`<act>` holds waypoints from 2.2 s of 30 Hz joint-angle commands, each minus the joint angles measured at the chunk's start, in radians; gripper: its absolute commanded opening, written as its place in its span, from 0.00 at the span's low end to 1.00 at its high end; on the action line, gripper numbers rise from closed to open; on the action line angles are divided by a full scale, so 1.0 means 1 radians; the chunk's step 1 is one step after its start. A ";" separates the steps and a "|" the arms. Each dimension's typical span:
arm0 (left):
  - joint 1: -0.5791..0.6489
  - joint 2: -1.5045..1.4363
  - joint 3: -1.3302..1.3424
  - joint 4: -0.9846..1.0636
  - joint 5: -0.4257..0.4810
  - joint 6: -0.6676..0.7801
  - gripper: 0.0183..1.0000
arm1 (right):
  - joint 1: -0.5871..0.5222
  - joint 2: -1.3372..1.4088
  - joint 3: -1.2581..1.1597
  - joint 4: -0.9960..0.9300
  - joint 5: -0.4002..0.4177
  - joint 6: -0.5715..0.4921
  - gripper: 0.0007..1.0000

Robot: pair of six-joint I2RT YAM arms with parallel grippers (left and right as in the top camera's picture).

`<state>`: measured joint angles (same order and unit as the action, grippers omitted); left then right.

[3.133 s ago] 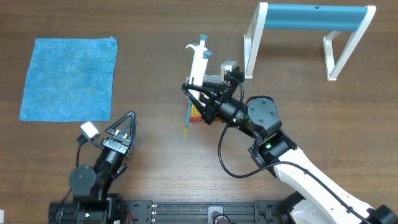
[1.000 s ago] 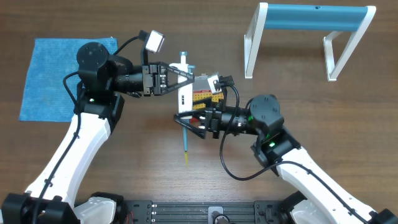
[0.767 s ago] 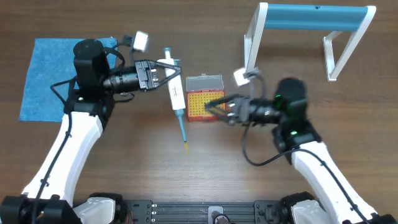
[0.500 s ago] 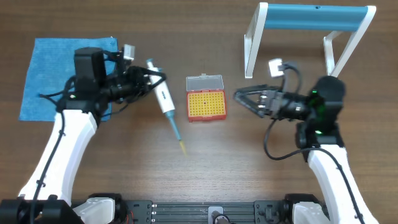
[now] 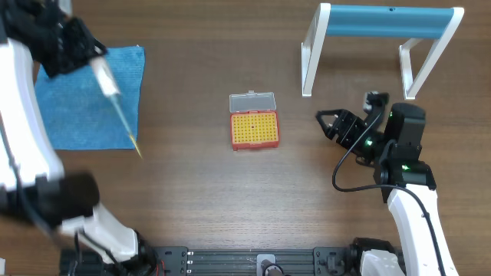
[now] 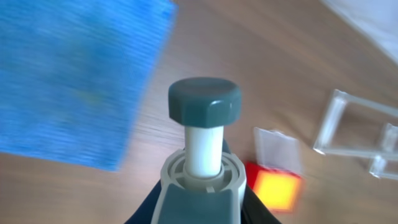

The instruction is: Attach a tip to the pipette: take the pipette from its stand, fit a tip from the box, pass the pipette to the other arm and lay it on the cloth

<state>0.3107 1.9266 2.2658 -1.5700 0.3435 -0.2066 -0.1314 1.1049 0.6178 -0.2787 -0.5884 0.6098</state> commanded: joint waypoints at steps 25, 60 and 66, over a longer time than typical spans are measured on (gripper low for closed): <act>0.042 0.667 0.405 0.078 -0.502 0.475 0.01 | 0.042 -0.081 0.032 -0.257 0.518 0.022 0.78; 0.107 0.692 0.206 0.285 -0.363 0.537 0.01 | 0.042 -0.081 0.032 -0.123 0.496 0.071 0.78; 0.099 0.702 0.206 0.300 -0.331 0.537 0.01 | 0.042 -0.081 0.032 -0.119 0.491 0.075 0.78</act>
<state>0.4175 2.6007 2.4744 -1.2839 -0.0246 0.3176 -0.0959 1.0340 0.6239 -0.4026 -0.0841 0.6689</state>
